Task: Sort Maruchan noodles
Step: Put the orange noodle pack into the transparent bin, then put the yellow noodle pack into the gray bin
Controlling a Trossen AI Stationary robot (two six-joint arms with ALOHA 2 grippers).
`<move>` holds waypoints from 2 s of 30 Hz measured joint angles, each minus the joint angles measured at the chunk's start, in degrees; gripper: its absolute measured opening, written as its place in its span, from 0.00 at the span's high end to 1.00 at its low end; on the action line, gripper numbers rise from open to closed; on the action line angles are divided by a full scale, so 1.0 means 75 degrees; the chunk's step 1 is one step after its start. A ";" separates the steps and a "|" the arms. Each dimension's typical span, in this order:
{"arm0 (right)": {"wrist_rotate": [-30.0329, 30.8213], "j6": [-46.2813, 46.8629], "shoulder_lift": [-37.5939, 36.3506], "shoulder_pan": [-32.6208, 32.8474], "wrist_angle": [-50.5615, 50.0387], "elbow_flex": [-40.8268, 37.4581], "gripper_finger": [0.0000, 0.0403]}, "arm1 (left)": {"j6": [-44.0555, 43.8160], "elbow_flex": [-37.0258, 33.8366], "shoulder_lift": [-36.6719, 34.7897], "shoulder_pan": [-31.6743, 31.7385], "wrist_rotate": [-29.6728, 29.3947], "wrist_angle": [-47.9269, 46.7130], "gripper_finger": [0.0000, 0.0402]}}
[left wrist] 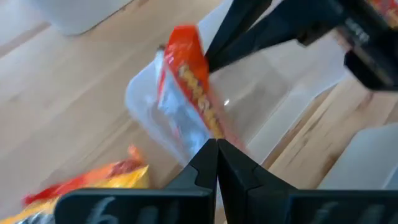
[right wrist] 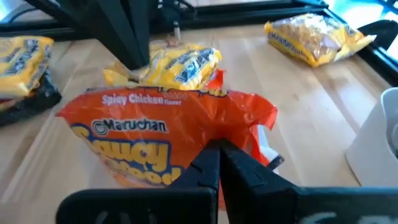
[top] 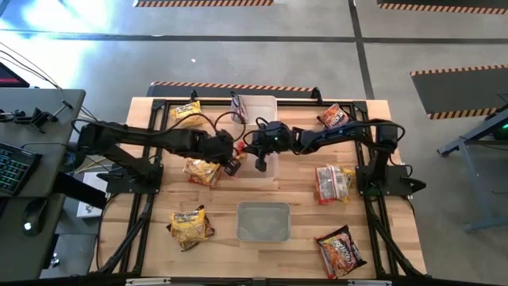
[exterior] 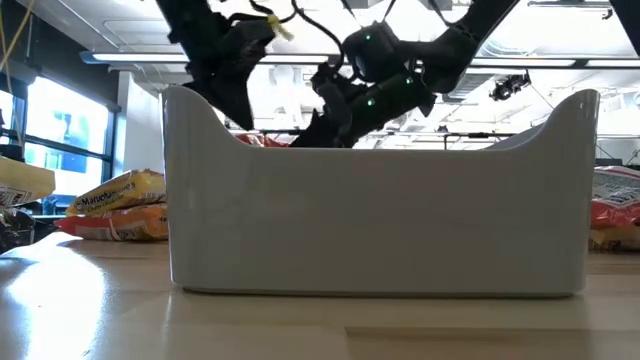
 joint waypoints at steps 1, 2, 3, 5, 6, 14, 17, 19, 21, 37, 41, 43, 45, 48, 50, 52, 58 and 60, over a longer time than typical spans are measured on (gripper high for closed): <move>0.0000 0.0007 0.0054 -0.0019 0.0045 0.0003 1.00 | 0.0003 -0.0054 -0.0083 0.0014 -0.0006 0.0050 1.00; 0.0002 0.0007 0.0096 -0.0027 -0.0002 0.0003 1.00 | 0.0005 -0.0056 -0.0108 0.0032 -0.0007 0.0150 1.00; 0.0000 0.0008 0.0174 -0.0027 0.0052 0.0003 1.00 | 0.0048 -0.0056 -0.0132 0.0040 -0.0026 0.0200 1.00; 0.0004 0.0015 0.0287 -0.0030 0.0021 0.0001 1.00 | 0.0168 -0.0077 -0.0210 0.0081 -0.0061 0.0216 1.00; 0.0003 0.0041 0.0319 -0.0030 0.0013 -0.0003 1.00 | 0.0204 -0.0071 -0.0227 0.0090 -0.0070 0.0350 1.00; 0.0012 -0.0186 0.0338 -0.0042 0.0088 -0.0003 1.00 | 0.0476 -0.0068 -0.0277 0.0142 -0.0112 0.0432 1.00; 0.0012 -0.0358 0.0122 -0.0039 0.0033 -0.0003 1.00 | 0.0647 -0.0068 -0.0274 0.0113 -0.0335 0.0433 1.00; 0.0012 -0.0476 -0.0128 -0.0039 -0.0144 0.0000 1.00 | 0.0761 -0.0127 -0.0276 0.0001 -0.0639 0.0626 1.00; 0.0014 -0.0652 -0.0377 -0.0039 -0.0609 0.0000 1.00 | 0.1051 -0.0438 -0.0332 -0.0145 -0.0661 0.1377 1.00; 0.1217 -0.1374 -0.2110 0.0510 -0.1457 -0.1495 1.00 | 0.3154 -0.4101 -0.1491 -0.0586 0.1564 0.8442 1.00; 0.1236 -0.1070 -0.3121 0.0577 0.0746 -0.3129 1.00 | 0.3454 -0.4698 -0.2103 -0.0597 0.1678 0.8626 1.00; 0.1183 -0.0917 -0.3548 0.0478 0.1592 -0.3781 1.00 | 0.3417 -0.4820 -0.2489 -0.0434 0.1677 0.8189 1.00; 0.1176 -0.0767 -0.3773 0.0312 0.2140 -0.4090 1.00 | 0.3152 -0.4802 -0.2986 -0.0079 0.1679 0.7318 1.00; 0.0983 -0.0730 -0.3991 0.0115 0.1893 -0.4234 1.00 | 0.2692 -0.4655 -0.3604 0.0538 0.1640 0.6099 1.00; 0.0925 -0.0642 -0.4040 0.0051 0.1817 -0.4272 1.00 | 0.2345 -0.4540 -0.3956 0.0944 0.1729 0.4839 1.00; 0.0924 -0.0629 -0.4036 -0.0017 0.1776 -0.4269 1.00 | 0.2255 -0.4226 -0.4108 0.1291 0.1843 0.3750 0.99; 0.0948 -0.0825 -0.4036 -0.0318 0.1555 -0.4258 1.00 | 0.2623 -0.3625 -0.3866 0.1853 0.1668 0.0999 0.87; 0.0938 -0.0814 -0.4033 -0.0414 0.1471 -0.4261 1.00 | 0.2419 -0.3612 -0.3690 0.2078 0.1567 0.0616 0.82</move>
